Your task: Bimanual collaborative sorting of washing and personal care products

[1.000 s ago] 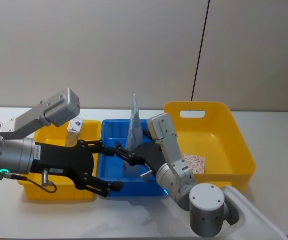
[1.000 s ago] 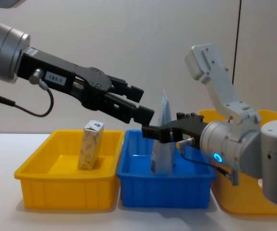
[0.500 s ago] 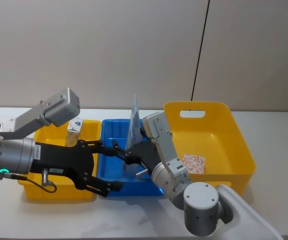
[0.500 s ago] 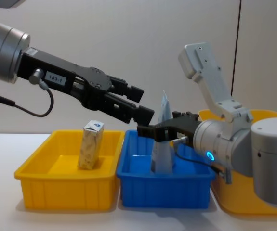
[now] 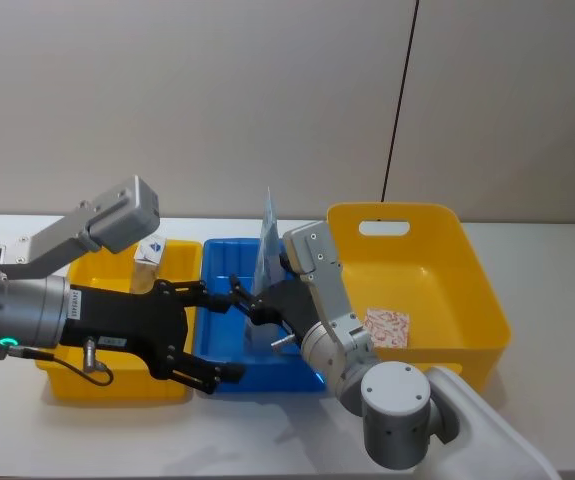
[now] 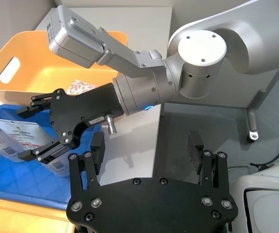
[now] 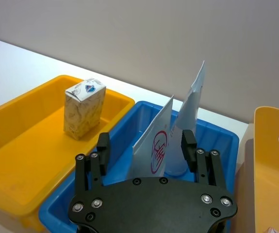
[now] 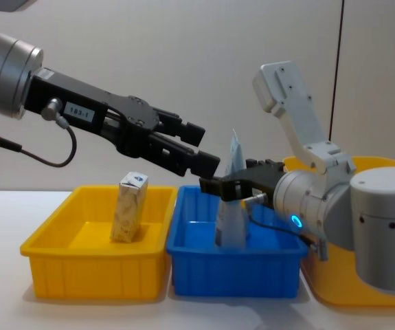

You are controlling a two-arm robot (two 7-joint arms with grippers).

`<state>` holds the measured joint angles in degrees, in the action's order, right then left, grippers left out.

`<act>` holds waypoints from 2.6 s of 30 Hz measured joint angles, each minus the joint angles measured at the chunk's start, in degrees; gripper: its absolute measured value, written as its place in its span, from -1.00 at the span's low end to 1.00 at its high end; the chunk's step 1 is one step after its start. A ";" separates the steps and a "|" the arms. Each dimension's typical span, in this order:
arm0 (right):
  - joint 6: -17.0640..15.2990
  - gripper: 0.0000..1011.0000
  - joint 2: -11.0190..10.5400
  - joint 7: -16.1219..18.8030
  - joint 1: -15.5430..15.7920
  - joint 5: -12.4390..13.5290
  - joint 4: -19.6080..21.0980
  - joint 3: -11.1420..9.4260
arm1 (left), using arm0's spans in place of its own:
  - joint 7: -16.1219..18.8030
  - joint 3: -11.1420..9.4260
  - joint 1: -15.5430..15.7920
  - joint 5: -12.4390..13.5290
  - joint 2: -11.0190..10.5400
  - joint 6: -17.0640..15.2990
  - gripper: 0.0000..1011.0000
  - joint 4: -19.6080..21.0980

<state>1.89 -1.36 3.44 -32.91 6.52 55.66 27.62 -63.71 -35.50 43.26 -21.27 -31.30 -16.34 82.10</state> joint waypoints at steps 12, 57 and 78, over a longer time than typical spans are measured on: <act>-0.19 0.10 0.39 -0.44 0.02 -0.52 -0.06 -0.66 | 0.00 0.00 0.00 0.00 0.00 0.00 0.98 0.00; -5.07 -1.00 -2.45 0.88 6.18 0.85 18.00 -5.81 | 0.00 0.00 0.00 0.00 0.00 0.00 0.98 0.00; -5.90 -1.00 -4.53 1.48 8.07 1.90 29.27 -10.78 | 0.00 0.00 0.00 0.00 0.00 0.00 0.98 0.00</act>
<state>-4.02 -5.89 4.92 -24.84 8.42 84.94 16.83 -63.70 -35.51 43.26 -21.27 -31.31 -16.34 82.10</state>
